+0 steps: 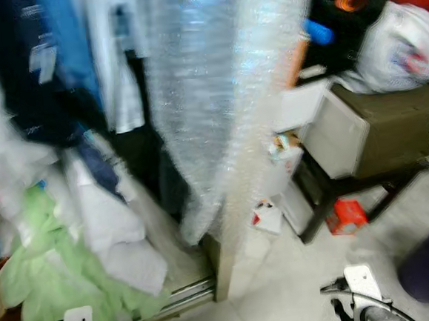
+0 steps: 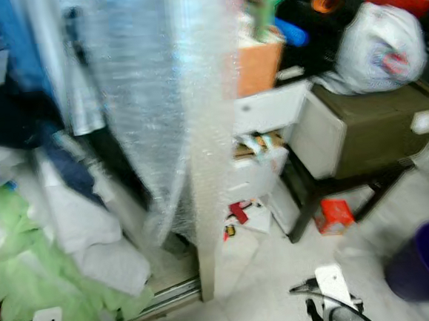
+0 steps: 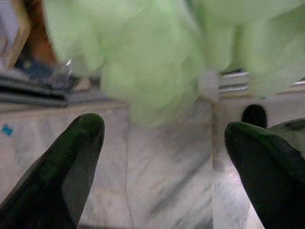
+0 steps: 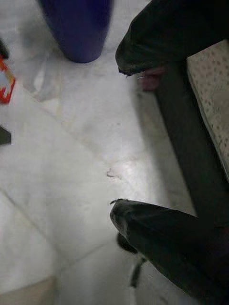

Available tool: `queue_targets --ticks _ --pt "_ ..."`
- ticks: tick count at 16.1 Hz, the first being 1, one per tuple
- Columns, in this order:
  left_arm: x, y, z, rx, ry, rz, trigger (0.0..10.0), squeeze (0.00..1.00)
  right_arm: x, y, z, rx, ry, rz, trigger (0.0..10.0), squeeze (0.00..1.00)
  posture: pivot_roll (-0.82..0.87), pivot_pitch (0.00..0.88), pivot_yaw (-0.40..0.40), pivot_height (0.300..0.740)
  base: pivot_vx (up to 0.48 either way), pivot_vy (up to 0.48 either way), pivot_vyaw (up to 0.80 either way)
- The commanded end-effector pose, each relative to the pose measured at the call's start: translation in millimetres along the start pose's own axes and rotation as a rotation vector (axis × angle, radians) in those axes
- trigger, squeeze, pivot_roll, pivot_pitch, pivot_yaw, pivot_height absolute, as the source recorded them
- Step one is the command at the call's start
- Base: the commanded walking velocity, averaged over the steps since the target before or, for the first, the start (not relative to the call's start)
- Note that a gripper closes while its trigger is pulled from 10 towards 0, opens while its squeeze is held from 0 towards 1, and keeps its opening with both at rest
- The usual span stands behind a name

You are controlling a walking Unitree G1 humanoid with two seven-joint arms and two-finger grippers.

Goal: Clean up the room

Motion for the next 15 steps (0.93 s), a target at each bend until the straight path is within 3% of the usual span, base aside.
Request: queue_targets --ticks 1,5,7,9,15 --pt "1.9 -2 1.4 0.027 0.009 0.028 10.0 0.0 -3.3 -3 0.1 0.028 -0.008 -0.023 10.0 0.0 -0.05 0.0 -0.021 0.74 0.0 0.0 0.79" --pt "-3.9 14 6.7 0.0 -0.02 0.04 10.0 0.0 0.0 0 1.0 0.027 0.011 0.004 10.0 0.0 -0.05 0.0 -0.017 0.74 0.0 0.0 0.3" --pt "-4.0 12 6.1 0.002 -0.021 0.043 10.0 0.0 -3.4 -8 -1.1 0.027 0.017 -0.002 10.0 0.0 -0.04 0.0 -0.02 0.74 0.0 0.0 0.0" --pt "-5.0 2 3.0 0.008 -0.024 0.043 10.0 0.0 -5.9 -8 -1.6 0.029 0.02 -0.029 10.0 0.0 -0.04 0.0 -0.023 0.74 0.0 0.266 0.0" --pt "-8.5 6 3.6 -0.008 -0.047 0.06 10.0 0.0 -12.1 -11 -2.7 0.035 0.017 -0.064 10.0 0.0 -0.05 0.0 -0.022 0.74 0.0 0.4 0.0"
Point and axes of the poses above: a point about 5 cm out from each wrist's last joint towards the gripper, its own z axis pointing out of the wrist towards the gripper, its own y axis along the axis of the wrist's last joint, x = y × z, the point moved 3 cm from there along z, pointing out of the wrist towards the gripper, and after that the axes turned 2 degrees about z, right-handed, at the moved point
